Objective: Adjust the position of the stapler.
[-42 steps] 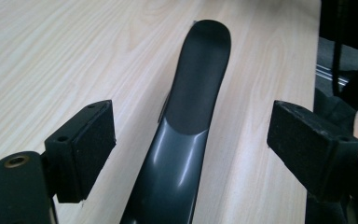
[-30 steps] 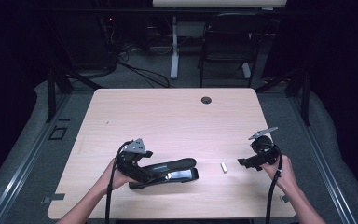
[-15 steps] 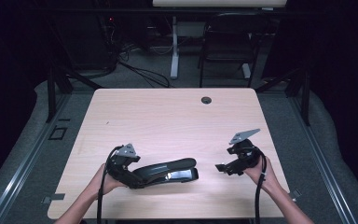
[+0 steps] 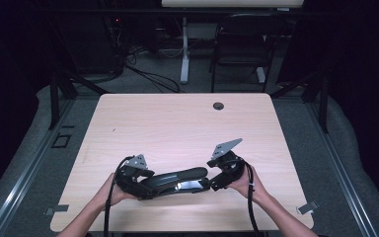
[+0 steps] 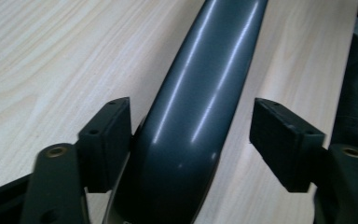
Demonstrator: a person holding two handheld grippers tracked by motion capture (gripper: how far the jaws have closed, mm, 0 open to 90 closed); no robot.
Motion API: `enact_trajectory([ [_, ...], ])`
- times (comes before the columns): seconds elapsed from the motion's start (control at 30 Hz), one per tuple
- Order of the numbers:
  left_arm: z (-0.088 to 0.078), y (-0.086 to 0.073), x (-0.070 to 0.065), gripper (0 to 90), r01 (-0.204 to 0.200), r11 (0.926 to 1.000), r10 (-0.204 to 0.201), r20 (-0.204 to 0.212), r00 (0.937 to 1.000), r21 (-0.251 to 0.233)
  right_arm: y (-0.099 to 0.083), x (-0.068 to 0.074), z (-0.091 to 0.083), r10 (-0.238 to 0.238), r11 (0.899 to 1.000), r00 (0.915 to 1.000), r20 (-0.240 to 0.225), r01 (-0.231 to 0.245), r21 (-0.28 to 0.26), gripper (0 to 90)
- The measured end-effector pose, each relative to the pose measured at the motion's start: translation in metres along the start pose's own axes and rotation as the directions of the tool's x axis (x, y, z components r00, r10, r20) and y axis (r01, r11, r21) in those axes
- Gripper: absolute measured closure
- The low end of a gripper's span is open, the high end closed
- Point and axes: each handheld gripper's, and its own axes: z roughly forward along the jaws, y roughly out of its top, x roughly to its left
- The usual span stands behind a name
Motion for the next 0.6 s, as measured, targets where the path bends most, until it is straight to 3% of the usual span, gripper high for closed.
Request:
enact_trajectory([
  [0.03,0.0,0.0,0.0,32.8,0.0,1.0,0.0,0.0,1.0,0.0,0.0,0.0,0.0,0.0,1.0,1.0,0.0,0.0,0.0,24.7],
  [0.07,0.0,0.0,0.001,35.7,0.002,1.0,-0.002,-0.002,1.0,-0.004,0.003,0.003,0.006,-0.012,1.0,0.9999,0.006,0.012,0.012,33.9],
  [0.13,0.0,-0.001,0.003,37.5,0.006,0.9999,-0.006,0.006,1.0,-0.008,0.003,0.004,0.007,-0.016,1.0,0.9998,0.011,0.016,0.016,36.6],
  [0.17,0.0,-0.001,0.004,38.1,0.001,0.9999,-0.001,0.008,1.0,-0.01,0.005,0.005,0.009,-0.018,1.0,0.9997,0.017,0.018,0.015,43.6],
  [0.37,0.001,-0.004,0.005,40.7,-0.06,0.998,0.06,0.017,0.9981,-0.023,0.005,0.004,0.011,-0.028,0.999,0.9994,0.023,0.027,0.017,47.4],
  [0.4,0.002,-0.004,0.005,40.7,-0.087,0.996,0.088,0.017,0.996,-0.019,0.005,0.004,0.01,-0.027,0.999,0.9993,0.024,0.027,0.017,47.5],
  [0.6,0.015,0.006,0.011,43.1,-0.153,0.9881,0.153,0.077,0.9851,-0.016,0.003,0.004,0.011,-0.026,0.999,0.9993,0.027,0.026,0.021,48.0],
])
